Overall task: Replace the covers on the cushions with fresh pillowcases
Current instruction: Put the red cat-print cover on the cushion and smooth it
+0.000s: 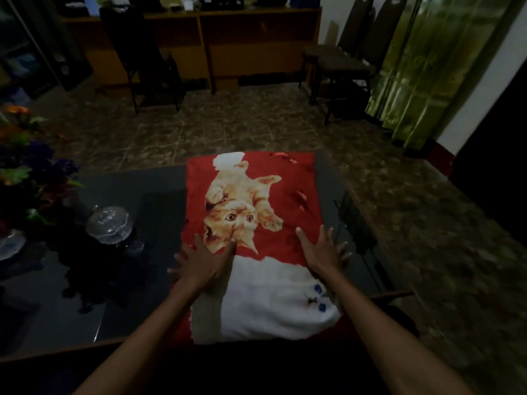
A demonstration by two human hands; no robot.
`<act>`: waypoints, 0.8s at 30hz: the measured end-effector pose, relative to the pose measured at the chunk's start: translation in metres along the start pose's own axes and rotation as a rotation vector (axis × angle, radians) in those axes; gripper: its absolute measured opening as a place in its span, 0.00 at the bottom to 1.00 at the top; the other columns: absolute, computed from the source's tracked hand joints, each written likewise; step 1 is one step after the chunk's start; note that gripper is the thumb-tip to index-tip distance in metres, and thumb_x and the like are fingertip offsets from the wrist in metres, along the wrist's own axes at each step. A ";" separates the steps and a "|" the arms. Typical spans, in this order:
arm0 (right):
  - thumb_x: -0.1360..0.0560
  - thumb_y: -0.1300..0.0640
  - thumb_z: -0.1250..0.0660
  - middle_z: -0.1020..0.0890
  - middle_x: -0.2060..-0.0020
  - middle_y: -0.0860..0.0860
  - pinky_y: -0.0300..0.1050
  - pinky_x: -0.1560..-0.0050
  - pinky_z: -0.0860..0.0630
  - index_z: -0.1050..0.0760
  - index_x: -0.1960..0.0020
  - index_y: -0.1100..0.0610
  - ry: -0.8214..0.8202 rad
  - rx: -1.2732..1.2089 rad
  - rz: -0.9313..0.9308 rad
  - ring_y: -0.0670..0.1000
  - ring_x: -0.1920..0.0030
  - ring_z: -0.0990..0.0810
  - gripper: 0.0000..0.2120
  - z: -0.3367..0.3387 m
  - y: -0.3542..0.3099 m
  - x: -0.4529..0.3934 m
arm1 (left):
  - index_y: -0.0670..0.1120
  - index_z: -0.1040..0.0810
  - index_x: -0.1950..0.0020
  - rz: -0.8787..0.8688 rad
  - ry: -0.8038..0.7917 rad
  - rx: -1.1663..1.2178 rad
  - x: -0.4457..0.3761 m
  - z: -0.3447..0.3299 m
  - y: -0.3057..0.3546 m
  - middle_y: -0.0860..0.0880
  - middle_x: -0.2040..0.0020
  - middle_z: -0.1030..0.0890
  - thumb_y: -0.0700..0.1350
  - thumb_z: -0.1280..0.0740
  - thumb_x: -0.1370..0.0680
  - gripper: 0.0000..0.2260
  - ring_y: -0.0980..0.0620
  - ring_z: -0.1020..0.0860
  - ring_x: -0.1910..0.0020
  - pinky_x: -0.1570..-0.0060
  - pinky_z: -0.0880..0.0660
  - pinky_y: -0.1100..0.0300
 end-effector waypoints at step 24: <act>0.26 0.24 0.55 0.50 0.18 0.57 0.60 0.21 0.51 0.55 0.18 0.42 0.125 0.000 0.135 0.61 0.19 0.48 0.42 -0.037 0.039 0.076 | 0.51 0.45 0.18 -0.303 0.317 0.242 0.043 -0.022 -0.073 0.47 0.20 0.40 0.63 0.45 0.19 0.32 0.48 0.39 0.22 0.25 0.40 0.48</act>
Point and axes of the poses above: each hand's wrist, its own x-axis away from the middle knuckle, its own z-axis out of the back of the hand, y = z × x, the point moved 2 cm from there along -x, towards the middle knuckle
